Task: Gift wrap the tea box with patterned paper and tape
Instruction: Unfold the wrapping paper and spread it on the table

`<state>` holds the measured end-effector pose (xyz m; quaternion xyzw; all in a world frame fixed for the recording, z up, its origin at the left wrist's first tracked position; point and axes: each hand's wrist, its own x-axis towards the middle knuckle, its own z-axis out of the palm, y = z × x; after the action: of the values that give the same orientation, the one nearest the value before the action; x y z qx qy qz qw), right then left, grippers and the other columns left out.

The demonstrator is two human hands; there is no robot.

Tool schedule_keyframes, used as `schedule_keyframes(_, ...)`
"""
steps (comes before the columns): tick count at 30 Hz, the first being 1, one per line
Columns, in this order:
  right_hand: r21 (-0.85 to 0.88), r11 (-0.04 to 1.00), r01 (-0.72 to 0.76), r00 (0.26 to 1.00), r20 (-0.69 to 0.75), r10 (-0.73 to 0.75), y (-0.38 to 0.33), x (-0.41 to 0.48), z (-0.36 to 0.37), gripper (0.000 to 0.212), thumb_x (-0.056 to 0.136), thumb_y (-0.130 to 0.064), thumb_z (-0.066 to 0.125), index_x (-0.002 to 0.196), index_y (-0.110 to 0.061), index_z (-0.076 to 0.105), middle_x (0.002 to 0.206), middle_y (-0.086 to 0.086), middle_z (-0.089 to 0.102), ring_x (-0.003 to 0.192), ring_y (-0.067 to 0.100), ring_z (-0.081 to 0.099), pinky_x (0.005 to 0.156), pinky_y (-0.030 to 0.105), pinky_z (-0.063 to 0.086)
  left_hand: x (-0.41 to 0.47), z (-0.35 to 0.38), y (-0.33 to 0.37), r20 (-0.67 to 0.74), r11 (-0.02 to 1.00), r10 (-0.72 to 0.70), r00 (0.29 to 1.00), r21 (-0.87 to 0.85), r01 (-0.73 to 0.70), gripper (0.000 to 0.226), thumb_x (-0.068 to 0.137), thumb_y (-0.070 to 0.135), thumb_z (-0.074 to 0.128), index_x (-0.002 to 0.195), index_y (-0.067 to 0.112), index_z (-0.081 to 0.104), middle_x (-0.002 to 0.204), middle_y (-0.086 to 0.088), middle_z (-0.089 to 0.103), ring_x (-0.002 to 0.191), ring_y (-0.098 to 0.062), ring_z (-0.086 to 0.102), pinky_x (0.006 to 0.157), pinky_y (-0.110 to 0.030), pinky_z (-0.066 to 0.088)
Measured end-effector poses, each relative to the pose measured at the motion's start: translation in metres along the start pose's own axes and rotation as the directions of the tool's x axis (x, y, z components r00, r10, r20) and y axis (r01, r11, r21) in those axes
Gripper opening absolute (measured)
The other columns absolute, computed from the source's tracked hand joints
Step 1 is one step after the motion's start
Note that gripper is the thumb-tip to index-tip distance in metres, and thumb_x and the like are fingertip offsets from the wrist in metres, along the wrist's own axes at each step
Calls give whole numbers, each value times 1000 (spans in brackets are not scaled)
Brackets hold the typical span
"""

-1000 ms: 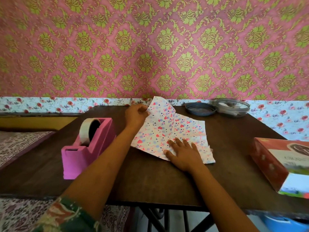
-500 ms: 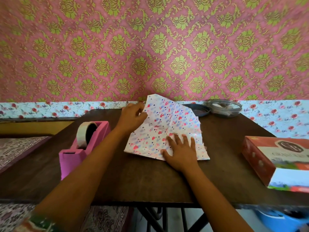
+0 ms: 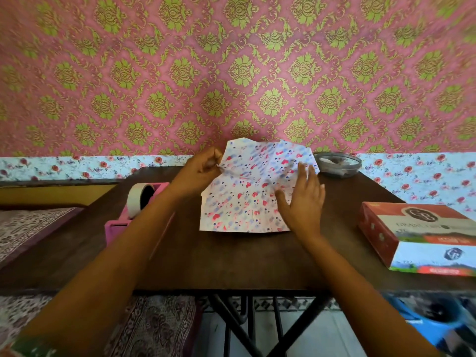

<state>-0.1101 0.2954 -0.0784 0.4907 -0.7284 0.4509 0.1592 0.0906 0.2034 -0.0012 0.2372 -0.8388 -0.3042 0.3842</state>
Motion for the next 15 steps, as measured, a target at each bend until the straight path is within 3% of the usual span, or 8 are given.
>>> schedule_keyframes(1, 13, 999, 48, 997, -62, -48, -3, 6, -10, 85, 80, -61, 25, 147, -9, 20, 153, 18, 18, 143, 33, 16, 114, 49, 10, -3, -1, 1, 14, 1000, -11, 1000, -22, 11, 8, 92, -5, 46, 94, 2, 49, 102, -11, 57, 94, -11, 57, 81, -32, 47)
schedule_keyframes(4, -43, 972, 232, 967, -102, -235, -13, 25, -37, 76, 83, -49, 50, 147, -17, 23, 155, 17, 14, 143, 35, 12, 113, 50, 8, -9, -1, 5, 14, 997, -41, 999, -66, 42, 22, 90, -11, 42, 108, -1, 49, 100, -10, 57, 85, -5, 60, 76, -27, 48)
schedule_keyframes(6, -120, 937, 329, 942, -30, -334, -20, 31, -52, 65, 82, -42, 54, 141, -21, 38, 154, 16, 17, 142, 38, 11, 113, 53, 6, -16, -2, 10, 7, 988, -77, 997, -134, 78, 24, 89, -15, 39, 102, 1, 51, 91, -5, 60, 77, 0, 63, 71, -21, 51)
schedule_keyframes(8, -189, 896, 401, 914, 22, -404, -22, 32, -61, 47, 78, -35, 54, 121, -18, 59, 150, 16, 29, 140, 40, 18, 111, 56, 9, -22, -4, 14, 19, 980, -120, 993, -160, 121, 26, 88, -15, 39, 97, 6, 52, 89, 0, 60, 72, 3, 64, 66, -15, 51)
schedule_keyframes(11, -229, 841, 491, 868, 47, -494, -24, 26, -78, 27, 73, -28, 56, 89, -12, 69, 132, 14, 54, 128, 39, 41, 106, 55, 25, -32, -9, 19, 31, 934, -212, 977, -287, 212, 24, 90, -11, 33, 92, 4, 52, 89, -7, 57, 83, -15, 58, 70, -23, 47)
schedule_keyframes(13, -168, 810, 561, 828, 109, -550, -25, 17, -91, 20, 67, -21, 58, 81, -11, 68, 112, 13, 65, 111, 37, 56, 95, 46, 37, -41, -16, 22, 68, 839, -240, 968, -487, 242, 28, 94, 0, 27, 81, 7, 52, 87, -5, 63, 85, -17, 62, 71, -26, 50)
schedule_keyframes(15, -102, 769, 631, 768, 222, -601, -24, 6, -99, 18, 61, -19, 59, 76, -13, 65, 93, 9, 69, 93, 33, 63, 83, 38, 43, -48, -19, 19, 92, 774, -254, 963, -578, 259, 34, 98, 16, 25, 88, 11, 57, 95, -5, 70, 90, -18, 67, 78, -30, 54)
